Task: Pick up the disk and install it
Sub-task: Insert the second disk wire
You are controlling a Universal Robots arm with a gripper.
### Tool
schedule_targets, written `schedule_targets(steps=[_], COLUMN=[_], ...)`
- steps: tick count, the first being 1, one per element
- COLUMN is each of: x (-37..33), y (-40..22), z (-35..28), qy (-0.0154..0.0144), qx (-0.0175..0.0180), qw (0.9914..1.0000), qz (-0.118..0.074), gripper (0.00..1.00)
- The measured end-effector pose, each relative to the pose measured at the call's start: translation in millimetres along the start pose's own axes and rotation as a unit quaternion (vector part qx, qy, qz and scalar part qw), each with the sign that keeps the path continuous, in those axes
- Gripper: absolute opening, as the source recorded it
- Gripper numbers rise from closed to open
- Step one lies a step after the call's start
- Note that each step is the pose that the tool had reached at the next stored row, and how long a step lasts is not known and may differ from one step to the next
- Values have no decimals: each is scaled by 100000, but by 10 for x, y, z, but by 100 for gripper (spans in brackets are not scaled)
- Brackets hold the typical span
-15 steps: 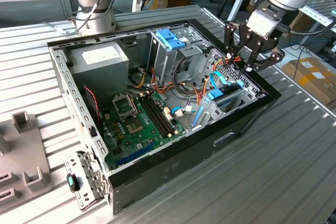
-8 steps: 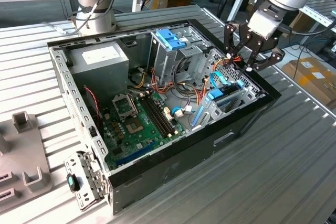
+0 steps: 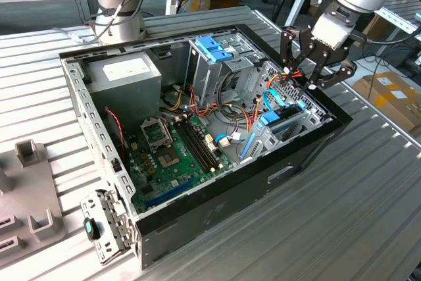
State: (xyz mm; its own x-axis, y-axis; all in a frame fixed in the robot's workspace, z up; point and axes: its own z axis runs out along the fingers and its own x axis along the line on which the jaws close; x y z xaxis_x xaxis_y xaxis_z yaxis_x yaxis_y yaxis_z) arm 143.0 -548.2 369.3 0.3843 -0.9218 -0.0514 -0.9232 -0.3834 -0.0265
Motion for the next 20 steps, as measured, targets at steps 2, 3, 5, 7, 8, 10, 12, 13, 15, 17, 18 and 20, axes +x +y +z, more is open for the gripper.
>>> schedule_targets(steps=[2,3,5,7,8,10,12,13,15,17,18,20], x=[0,0,0,0,0,0,0,0,0,0,0,0], y=[0,0,0,0,0,0,0,0,0,0,0,0], z=[0,0,0,0,0,0,0,0,0,0,0,0], qy=[3,0,-3,-20,-42,-71,-85,-80,-81,-83,-83,-90], qx=[-4,-2,-13,-48,-84,-142,-164,-167,-167,-166,-165,-178], qw=[100000,100000,100000,99996,99987,99962,99950,99949,99949,99949,99948,99941], qz=[-4,-8,-209,-874,-1624,-2765,-3172,-3176,-3180,-3184,-3220,-3435], gripper=[42,42,42,42,42,42,42,42,42,42,42,42])
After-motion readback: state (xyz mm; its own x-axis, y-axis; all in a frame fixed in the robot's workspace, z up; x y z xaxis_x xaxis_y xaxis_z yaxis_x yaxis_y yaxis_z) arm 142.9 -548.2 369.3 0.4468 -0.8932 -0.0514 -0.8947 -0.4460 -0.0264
